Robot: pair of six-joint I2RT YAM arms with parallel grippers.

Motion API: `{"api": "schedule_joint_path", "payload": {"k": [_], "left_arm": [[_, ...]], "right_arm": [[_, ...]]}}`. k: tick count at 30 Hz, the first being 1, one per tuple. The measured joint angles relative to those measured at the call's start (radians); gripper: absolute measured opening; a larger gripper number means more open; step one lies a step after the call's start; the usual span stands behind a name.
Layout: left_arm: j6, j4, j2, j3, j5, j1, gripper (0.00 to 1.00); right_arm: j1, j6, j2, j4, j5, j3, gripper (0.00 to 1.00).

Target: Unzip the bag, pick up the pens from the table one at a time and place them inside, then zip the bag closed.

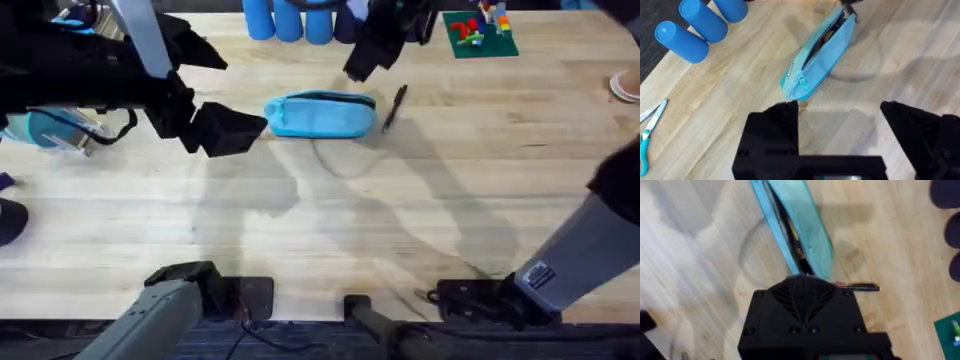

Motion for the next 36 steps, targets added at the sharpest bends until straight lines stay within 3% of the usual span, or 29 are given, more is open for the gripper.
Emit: {"api": "schedule_joint_path", "payload": {"k": [20,36], "left_arm": [[0.000,0.000,0.000,0.000,0.000,0.000,0.993],[0.000,0.000,0.000,0.000,0.000,0.000,0.993]], "right_arm": [[0.000,-0.129,0.039,0.000,-0.040,0.002,0.030],[0.000,-0.142,0.169,0.014,-0.076,0.003,0.030]]}}
